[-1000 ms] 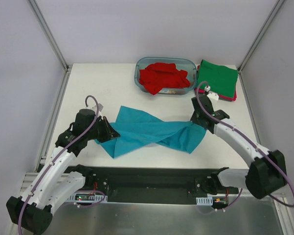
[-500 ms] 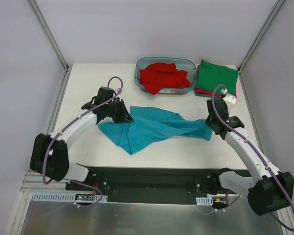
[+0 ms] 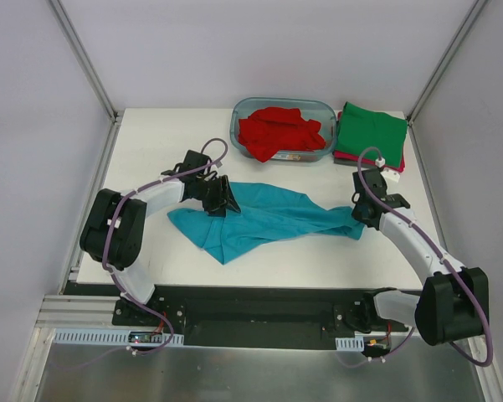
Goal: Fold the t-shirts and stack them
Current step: Flatten out the tshirt
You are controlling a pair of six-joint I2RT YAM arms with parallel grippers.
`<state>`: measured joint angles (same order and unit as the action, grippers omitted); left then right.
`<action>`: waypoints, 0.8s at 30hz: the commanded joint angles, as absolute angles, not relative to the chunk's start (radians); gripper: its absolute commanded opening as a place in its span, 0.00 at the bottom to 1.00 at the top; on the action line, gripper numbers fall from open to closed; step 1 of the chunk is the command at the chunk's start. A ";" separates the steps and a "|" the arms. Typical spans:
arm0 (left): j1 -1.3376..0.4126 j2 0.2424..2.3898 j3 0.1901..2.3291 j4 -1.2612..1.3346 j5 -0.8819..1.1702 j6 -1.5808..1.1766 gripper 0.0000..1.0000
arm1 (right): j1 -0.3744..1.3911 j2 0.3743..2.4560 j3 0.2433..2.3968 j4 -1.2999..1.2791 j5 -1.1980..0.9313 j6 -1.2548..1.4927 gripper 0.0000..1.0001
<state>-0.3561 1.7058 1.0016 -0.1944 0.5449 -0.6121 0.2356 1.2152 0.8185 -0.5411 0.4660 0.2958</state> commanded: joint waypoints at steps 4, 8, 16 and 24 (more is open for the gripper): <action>-0.356 1.701 1.008 -0.173 0.569 -0.520 0.50 | 0.224 1.178 0.808 -0.523 0.450 0.270 0.06; -0.356 1.683 0.973 -0.153 0.584 -0.454 0.50 | 0.221 1.178 0.805 -0.512 0.434 0.265 0.06; -0.356 1.683 0.930 -0.107 0.670 -0.336 0.43 | 0.222 1.184 0.805 -0.492 0.370 0.213 0.07; -0.354 1.648 0.887 -0.123 0.637 -0.247 0.50 | 0.222 1.183 0.805 -0.488 0.357 0.196 0.08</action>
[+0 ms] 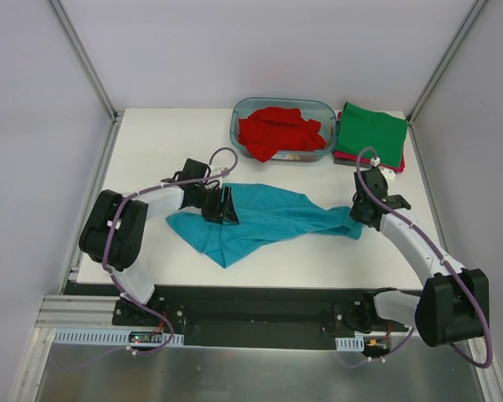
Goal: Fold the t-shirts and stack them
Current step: Flatten out the tshirt
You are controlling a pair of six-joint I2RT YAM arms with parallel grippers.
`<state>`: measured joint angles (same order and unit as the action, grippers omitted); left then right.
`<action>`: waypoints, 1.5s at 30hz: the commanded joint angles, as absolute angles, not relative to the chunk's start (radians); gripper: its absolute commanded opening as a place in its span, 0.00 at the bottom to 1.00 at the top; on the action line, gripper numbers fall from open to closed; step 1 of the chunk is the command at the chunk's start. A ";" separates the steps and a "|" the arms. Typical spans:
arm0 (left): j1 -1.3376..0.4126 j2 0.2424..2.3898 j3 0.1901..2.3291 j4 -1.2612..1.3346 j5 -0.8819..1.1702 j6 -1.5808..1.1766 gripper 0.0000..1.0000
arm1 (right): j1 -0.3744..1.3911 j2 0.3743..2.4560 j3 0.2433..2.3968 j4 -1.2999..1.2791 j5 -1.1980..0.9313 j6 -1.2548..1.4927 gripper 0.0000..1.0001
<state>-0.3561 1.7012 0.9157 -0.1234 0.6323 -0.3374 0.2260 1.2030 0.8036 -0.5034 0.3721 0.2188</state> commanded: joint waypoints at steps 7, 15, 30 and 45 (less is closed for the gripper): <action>-0.354 1.615 0.871 -0.137 0.624 -0.242 0.47 | 0.219 1.177 0.802 -0.486 0.351 0.193 0.08; -0.354 1.519 0.816 -0.137 0.626 -0.268 0.47 | 0.221 1.166 0.801 -0.485 0.351 0.190 0.08; -0.354 1.552 0.759 -0.115 0.557 -0.282 0.39 | 0.219 1.143 0.799 -0.483 0.328 0.189 0.08; -0.354 1.565 0.792 -0.021 0.603 -0.356 0.33 | 0.219 1.134 0.790 -0.479 0.324 0.184 0.08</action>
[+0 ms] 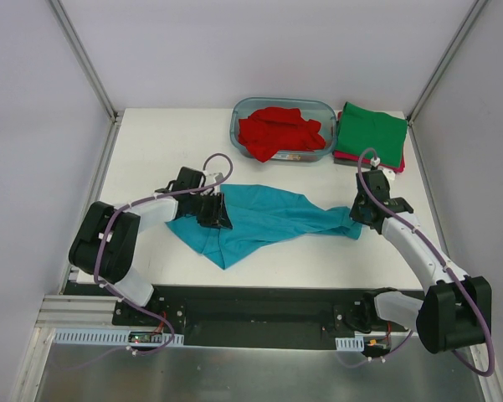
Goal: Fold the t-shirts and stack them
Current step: Flatten out the tshirt
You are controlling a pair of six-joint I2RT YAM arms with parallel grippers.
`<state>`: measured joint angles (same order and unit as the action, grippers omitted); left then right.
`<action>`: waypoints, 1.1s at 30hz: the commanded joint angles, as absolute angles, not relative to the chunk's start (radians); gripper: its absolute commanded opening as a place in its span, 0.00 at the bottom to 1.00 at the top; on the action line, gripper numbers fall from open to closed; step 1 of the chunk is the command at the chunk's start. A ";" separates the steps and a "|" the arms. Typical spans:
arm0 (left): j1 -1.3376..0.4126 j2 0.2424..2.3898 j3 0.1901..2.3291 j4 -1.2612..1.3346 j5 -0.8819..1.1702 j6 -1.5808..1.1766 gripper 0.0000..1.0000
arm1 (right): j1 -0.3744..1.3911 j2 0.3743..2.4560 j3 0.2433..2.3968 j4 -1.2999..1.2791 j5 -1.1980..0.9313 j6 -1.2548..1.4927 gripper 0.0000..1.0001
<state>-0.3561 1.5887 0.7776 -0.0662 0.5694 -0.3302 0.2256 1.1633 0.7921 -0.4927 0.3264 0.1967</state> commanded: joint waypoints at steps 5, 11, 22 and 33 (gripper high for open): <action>-0.354 1.526 0.772 -0.008 0.600 -0.368 0.34 | 0.219 1.137 0.790 -0.477 0.324 0.186 0.08; -0.354 1.542 0.778 -0.005 0.635 -0.376 0.17 | 0.221 1.138 0.790 -0.479 0.327 0.184 0.08; -0.354 1.331 0.742 -0.008 0.543 -0.428 0.00 | 0.221 1.092 0.825 -0.540 0.351 0.178 0.02; -0.354 0.697 0.942 -0.192 0.287 -0.453 0.00 | 0.222 0.825 1.093 -0.748 0.166 0.114 0.01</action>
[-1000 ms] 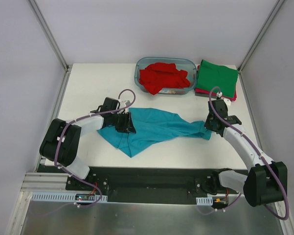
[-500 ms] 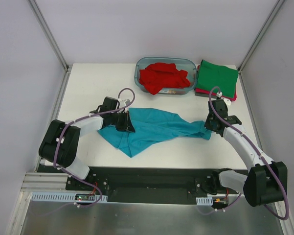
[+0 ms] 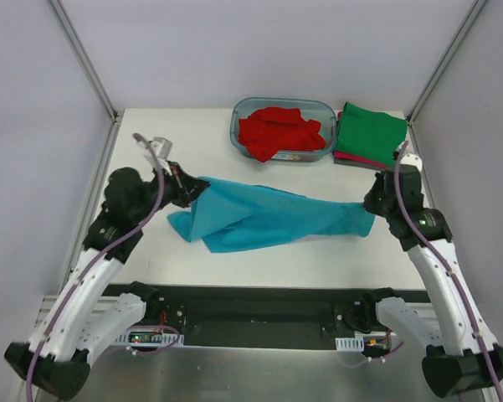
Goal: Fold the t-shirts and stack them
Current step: Flatten out the tshirt
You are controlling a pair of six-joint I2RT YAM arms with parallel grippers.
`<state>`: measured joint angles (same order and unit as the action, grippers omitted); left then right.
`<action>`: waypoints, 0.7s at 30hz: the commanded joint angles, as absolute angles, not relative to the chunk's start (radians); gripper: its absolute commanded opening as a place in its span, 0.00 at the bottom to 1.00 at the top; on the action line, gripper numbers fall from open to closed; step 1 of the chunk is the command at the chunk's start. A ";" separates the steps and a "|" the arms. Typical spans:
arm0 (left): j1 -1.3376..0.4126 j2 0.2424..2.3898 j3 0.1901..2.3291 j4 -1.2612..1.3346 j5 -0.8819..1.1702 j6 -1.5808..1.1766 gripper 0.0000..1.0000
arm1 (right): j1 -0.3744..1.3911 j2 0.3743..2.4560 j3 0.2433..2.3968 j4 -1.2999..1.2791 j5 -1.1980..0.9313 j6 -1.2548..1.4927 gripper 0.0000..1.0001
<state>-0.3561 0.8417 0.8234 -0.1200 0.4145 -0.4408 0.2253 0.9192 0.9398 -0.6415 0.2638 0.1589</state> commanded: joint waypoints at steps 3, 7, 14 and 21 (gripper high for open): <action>-0.356 0.611 1.050 -0.222 0.267 -0.427 0.00 | 0.221 0.799 1.262 -0.837 0.057 0.091 0.00; -0.354 0.603 1.237 -0.267 0.294 -0.397 0.00 | 0.222 0.802 1.542 -0.934 -0.066 0.071 0.01; -0.354 0.676 1.549 -0.297 0.354 -0.373 0.00 | 0.222 0.917 2.027 -1.064 -0.172 0.069 0.01; -0.354 0.753 1.660 -0.369 0.231 -0.328 0.00 | 0.222 1.008 2.177 -1.074 -0.108 0.034 0.01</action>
